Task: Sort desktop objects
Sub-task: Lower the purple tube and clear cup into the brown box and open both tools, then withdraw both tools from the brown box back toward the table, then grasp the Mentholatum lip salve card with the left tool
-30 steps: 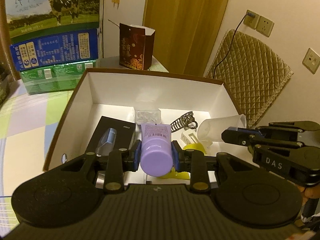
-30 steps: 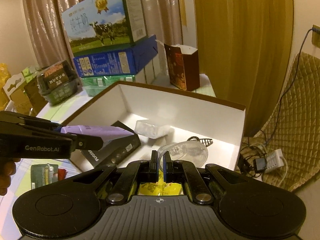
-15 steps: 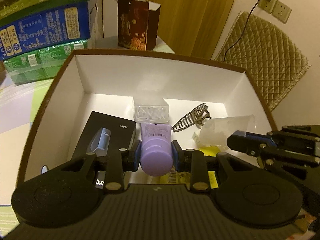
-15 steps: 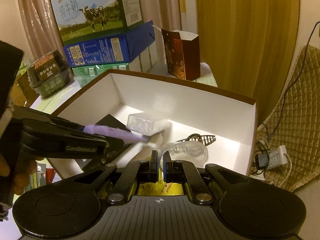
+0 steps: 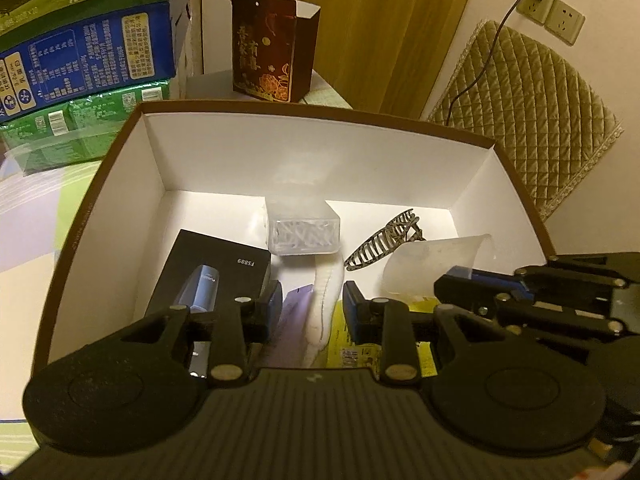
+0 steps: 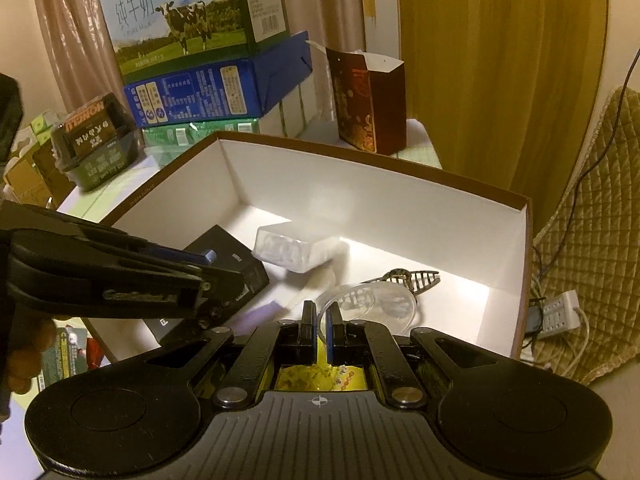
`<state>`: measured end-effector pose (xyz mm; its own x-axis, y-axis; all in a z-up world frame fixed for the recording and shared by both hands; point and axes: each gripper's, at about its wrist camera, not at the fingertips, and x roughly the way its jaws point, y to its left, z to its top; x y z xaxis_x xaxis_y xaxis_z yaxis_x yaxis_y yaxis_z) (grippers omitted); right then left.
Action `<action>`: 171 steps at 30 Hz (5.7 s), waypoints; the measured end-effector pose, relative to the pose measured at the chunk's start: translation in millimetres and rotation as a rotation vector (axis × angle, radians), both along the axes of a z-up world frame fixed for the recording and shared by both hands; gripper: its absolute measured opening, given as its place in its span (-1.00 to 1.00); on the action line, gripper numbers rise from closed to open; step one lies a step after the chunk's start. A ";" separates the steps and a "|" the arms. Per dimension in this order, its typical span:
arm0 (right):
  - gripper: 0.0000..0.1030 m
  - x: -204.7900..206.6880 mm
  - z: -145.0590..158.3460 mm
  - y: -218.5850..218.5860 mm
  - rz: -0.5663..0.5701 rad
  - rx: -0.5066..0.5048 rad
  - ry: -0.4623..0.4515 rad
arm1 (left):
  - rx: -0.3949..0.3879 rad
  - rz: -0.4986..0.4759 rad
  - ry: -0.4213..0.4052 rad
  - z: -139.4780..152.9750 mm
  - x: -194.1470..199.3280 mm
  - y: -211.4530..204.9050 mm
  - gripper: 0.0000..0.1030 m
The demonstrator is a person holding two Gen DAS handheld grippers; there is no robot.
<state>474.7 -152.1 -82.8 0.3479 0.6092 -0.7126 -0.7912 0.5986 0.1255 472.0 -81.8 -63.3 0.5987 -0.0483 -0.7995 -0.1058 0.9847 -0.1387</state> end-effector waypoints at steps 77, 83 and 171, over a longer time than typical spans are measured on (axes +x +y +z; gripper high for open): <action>0.96 -154.5 -39.4 -37.1 -0.008 -0.211 0.137 | 0.009 0.311 0.019 -0.9 -287.5 75.5 0.51; 0.96 -151.0 -56.9 -35.2 -0.049 -0.253 0.167 | -0.021 0.322 0.039 -19.3 -289.6 96.9 0.51; 0.96 -119.6 -65.4 -121.8 -0.286 -0.306 0.154 | 0.289 -0.341 0.088 -30.8 -289.6 -10.8 -0.41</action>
